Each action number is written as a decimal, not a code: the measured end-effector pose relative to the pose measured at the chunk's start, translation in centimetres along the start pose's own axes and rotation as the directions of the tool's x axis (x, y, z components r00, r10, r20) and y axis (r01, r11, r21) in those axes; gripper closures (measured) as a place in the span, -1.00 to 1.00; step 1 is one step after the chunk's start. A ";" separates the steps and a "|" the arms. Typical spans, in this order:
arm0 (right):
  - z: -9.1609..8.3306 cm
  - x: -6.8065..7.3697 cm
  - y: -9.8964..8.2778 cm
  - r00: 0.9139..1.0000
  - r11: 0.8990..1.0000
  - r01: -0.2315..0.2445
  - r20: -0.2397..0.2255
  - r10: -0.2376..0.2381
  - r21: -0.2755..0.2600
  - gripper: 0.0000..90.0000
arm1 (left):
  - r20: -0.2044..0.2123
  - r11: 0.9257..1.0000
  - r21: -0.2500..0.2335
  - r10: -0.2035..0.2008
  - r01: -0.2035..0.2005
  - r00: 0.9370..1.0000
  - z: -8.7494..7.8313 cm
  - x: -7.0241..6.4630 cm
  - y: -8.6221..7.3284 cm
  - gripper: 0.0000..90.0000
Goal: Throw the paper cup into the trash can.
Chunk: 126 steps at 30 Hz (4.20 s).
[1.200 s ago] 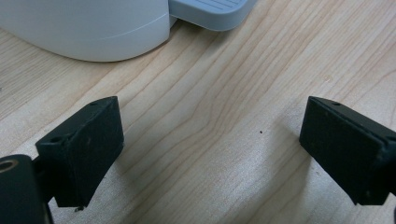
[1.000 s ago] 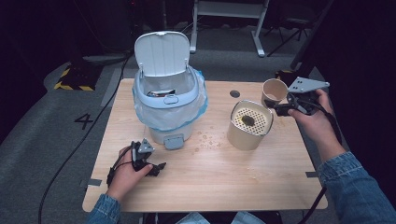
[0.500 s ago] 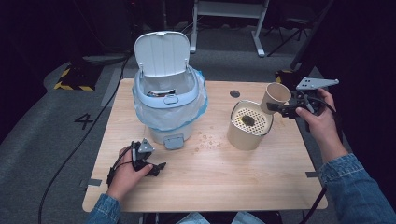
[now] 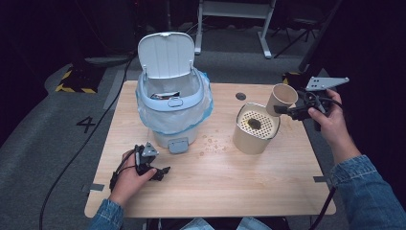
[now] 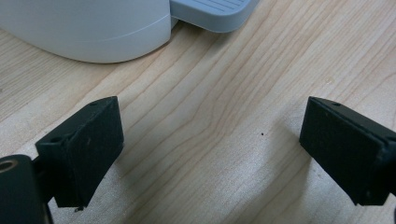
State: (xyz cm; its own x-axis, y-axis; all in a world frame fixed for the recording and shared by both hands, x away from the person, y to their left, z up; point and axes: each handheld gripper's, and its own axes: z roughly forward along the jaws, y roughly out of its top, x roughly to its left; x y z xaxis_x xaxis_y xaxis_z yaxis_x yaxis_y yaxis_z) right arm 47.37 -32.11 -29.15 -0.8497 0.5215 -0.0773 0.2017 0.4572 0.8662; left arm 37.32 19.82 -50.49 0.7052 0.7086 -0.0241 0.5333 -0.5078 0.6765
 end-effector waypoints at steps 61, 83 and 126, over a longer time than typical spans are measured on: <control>11.2 2.9 17.0 0.968 0.987 0.102 -0.218 -0.127 -0.121 -0.35 | -0.008 1.000 -0.003 -0.009 0.009 1.000 -0.2 -0.2 -0.3 -0.84; 18.8 6.3 17.7 0.953 0.985 0.050 -0.286 -0.096 -0.166 -0.36 | -0.007 1.000 -0.003 -0.009 0.009 1.000 -0.2 -0.2 -0.3 -0.85; 19.0 7.5 17.8 0.986 0.994 0.033 -0.160 -0.050 -0.105 -0.64 | -0.006 1.000 -0.002 -0.009 0.009 1.000 -0.2 -0.2 -0.3 -0.85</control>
State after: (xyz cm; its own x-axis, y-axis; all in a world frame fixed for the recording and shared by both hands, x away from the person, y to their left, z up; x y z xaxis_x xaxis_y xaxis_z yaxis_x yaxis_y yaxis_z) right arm 53.81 -6.36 -23.74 -0.9255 0.3765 -0.0405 0.1212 0.3957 0.9103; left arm 36.94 19.93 -50.51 0.6978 0.7158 -0.0255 0.5382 -0.5005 0.6781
